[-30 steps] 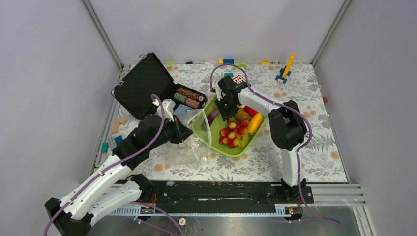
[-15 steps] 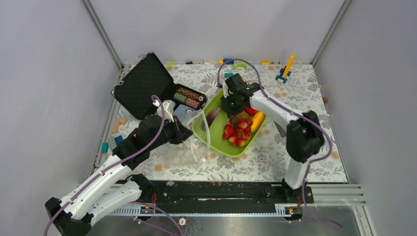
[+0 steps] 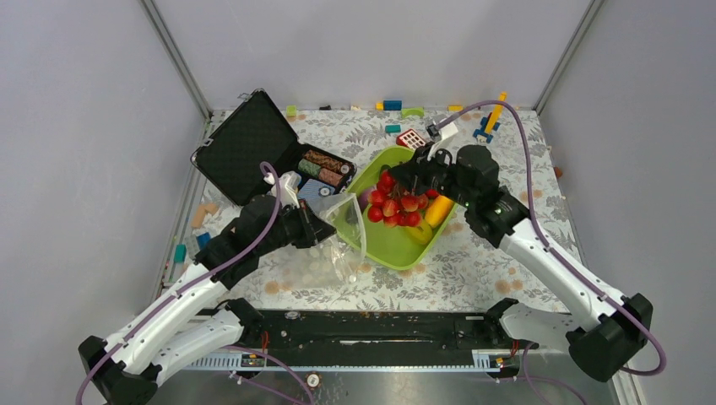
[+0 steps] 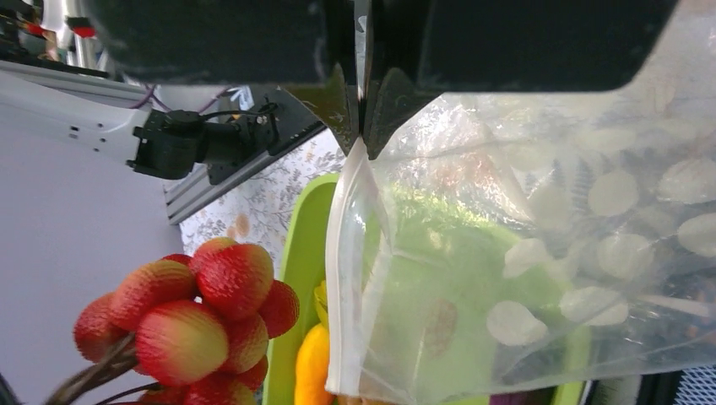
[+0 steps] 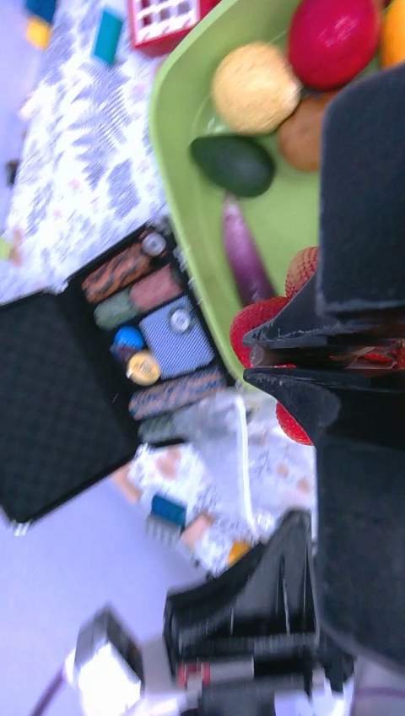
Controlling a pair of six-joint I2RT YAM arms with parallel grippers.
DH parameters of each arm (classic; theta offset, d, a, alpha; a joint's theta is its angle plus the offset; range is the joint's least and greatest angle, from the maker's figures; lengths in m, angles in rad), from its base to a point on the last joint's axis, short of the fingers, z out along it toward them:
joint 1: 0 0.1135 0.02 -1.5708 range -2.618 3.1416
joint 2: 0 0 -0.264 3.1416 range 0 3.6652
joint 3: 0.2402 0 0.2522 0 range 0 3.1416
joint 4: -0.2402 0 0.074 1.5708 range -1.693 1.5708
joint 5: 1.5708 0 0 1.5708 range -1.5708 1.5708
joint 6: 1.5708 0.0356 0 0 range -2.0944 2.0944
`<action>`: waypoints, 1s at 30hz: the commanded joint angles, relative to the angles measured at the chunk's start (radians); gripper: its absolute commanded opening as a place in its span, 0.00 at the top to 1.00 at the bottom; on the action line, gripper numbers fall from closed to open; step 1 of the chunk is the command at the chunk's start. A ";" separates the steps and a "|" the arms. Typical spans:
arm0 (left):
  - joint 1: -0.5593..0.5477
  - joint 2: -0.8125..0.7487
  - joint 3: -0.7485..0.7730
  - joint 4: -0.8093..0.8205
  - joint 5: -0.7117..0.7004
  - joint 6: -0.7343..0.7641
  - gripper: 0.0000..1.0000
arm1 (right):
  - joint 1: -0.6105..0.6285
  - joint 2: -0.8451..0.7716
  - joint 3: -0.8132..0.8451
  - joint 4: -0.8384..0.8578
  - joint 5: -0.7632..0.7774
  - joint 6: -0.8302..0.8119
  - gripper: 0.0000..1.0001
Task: Place the food in the zip-top bag and seal the zipper
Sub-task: Pick up the fake fruit from the bin, then place the fake fruit in the zipper food storage bag.
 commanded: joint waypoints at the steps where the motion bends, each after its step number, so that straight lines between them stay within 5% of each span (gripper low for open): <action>1: 0.006 -0.011 0.065 0.031 0.085 -0.086 1.00 | 0.028 -0.076 0.004 0.239 -0.161 0.094 1.00; 14: 0.006 0.047 0.016 0.303 0.440 -0.306 1.00 | 0.046 -0.223 -0.071 0.443 -0.399 0.267 1.00; 30: 0.007 0.020 -0.050 0.367 0.413 -0.354 1.00 | 0.100 -0.173 -0.314 0.620 -0.314 0.354 1.00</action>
